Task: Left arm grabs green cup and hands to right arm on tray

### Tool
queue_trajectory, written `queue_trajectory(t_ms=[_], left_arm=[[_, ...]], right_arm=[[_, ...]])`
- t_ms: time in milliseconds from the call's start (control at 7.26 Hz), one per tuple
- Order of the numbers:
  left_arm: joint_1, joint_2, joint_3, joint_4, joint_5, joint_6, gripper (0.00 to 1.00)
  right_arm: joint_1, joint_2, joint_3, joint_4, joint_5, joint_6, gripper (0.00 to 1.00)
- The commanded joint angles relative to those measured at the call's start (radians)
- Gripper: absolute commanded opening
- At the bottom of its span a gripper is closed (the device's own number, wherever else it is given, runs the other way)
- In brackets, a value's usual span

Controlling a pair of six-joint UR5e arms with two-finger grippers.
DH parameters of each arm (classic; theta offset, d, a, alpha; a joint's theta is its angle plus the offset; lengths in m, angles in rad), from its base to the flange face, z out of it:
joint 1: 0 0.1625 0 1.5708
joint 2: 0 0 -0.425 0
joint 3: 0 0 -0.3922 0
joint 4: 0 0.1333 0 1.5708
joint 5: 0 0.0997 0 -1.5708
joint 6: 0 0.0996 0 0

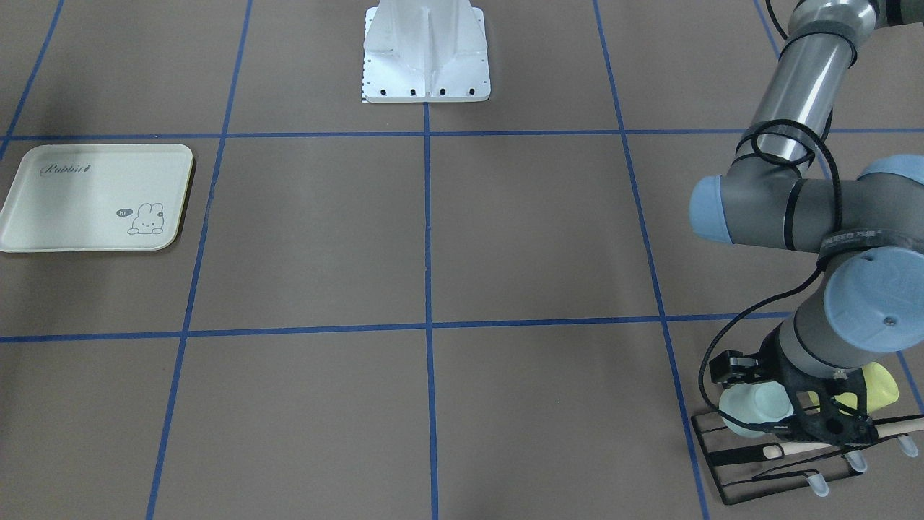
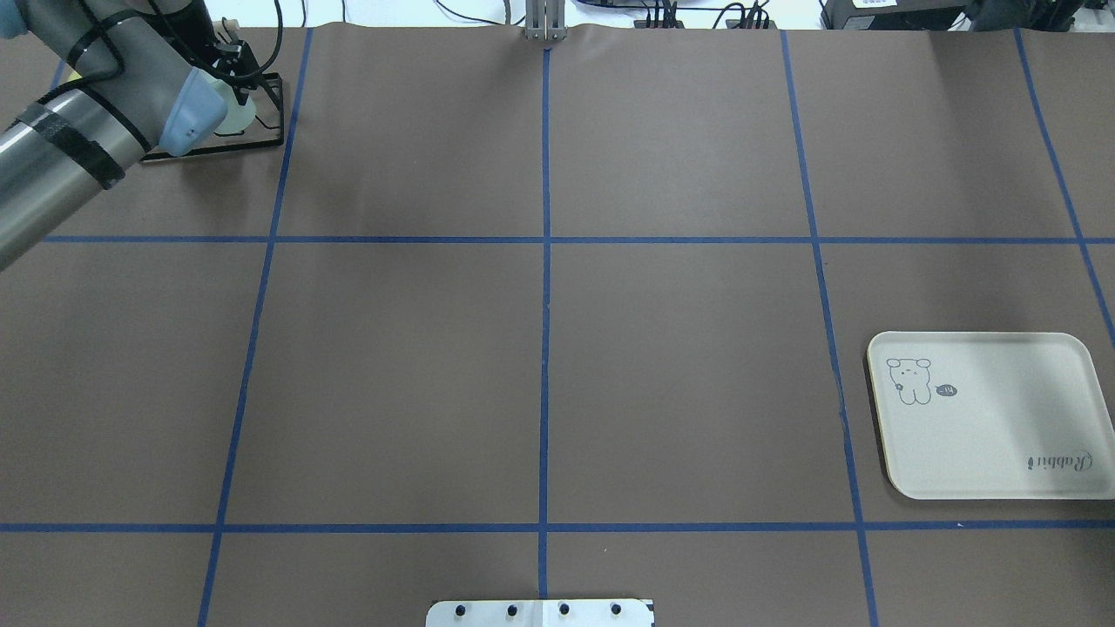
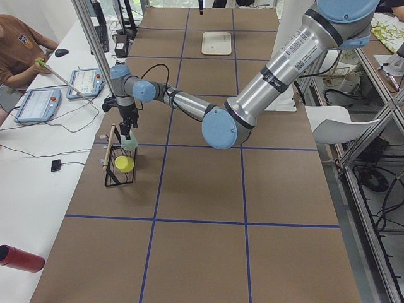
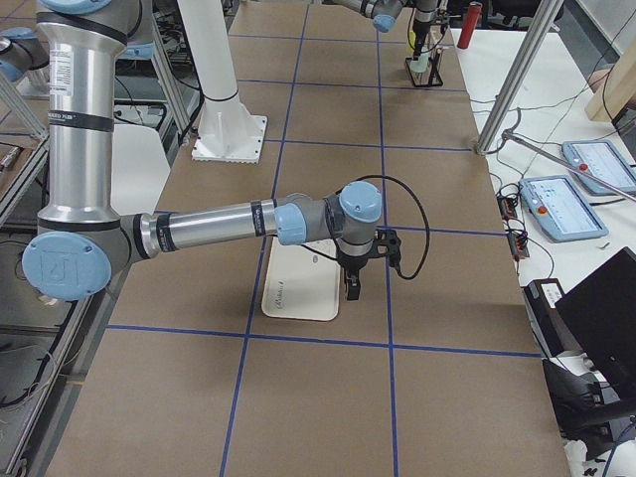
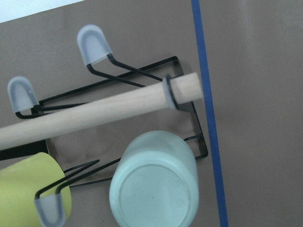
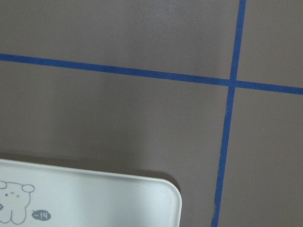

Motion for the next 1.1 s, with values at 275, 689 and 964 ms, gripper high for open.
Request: queue_trajectory(t_ms=[275,689,964], left_arm=[[-0.002,-0.037,0.078,-0.013,0.000,-0.005,0.97],[-0.006,-0.039,0.108,-0.074,0.000,-0.070,0.95],[-0.006,-0.039,0.123,-0.099,0.000,-0.071,0.94]], right_arm=[[0.000,-0.002,-0.001,0.002,-0.001,-0.011,1.00],[0.000,-0.006,-0.001,0.003,-0.001,-0.012,1.00],[0.000,-0.009,0.000,0.003,0.001,-0.014,1.00]])
